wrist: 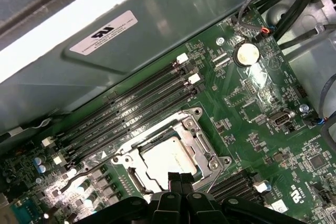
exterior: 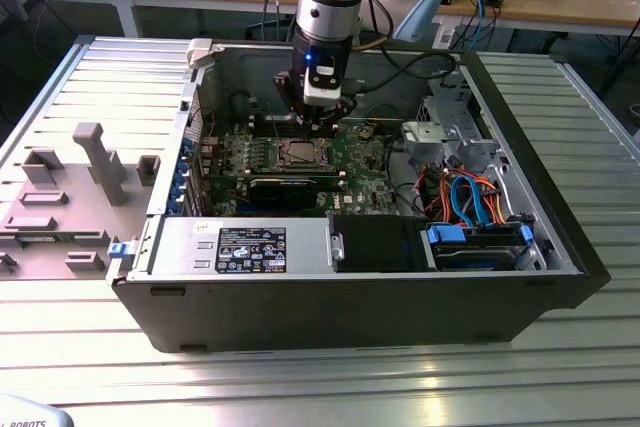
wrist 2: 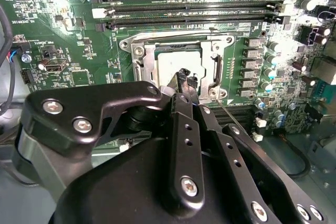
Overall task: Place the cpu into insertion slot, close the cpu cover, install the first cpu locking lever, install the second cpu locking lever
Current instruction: 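Install the first cpu locking lever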
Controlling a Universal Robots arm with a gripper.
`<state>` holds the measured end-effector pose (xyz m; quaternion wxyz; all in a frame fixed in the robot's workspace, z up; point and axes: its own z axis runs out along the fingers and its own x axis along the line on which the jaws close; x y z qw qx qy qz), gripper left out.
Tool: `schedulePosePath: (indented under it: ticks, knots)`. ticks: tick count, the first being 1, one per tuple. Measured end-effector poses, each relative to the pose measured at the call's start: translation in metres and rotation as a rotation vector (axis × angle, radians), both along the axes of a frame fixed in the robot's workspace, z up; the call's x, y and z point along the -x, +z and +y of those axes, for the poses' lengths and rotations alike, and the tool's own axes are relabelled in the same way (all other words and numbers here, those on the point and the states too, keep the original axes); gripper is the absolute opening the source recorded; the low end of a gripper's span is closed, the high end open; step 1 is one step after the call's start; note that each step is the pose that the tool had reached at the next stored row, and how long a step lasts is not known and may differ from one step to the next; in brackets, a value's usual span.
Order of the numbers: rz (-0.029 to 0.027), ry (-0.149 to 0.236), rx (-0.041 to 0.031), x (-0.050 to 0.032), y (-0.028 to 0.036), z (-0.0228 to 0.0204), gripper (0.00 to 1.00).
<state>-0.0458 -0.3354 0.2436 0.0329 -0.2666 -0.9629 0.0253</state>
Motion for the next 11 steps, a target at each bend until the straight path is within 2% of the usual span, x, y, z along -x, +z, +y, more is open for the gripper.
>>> schedulePosePath:
  ticks: [11]
  knots:
    - [0.0, 0.015, 0.0, 0.0, 0.0, 0.0, 0.11]
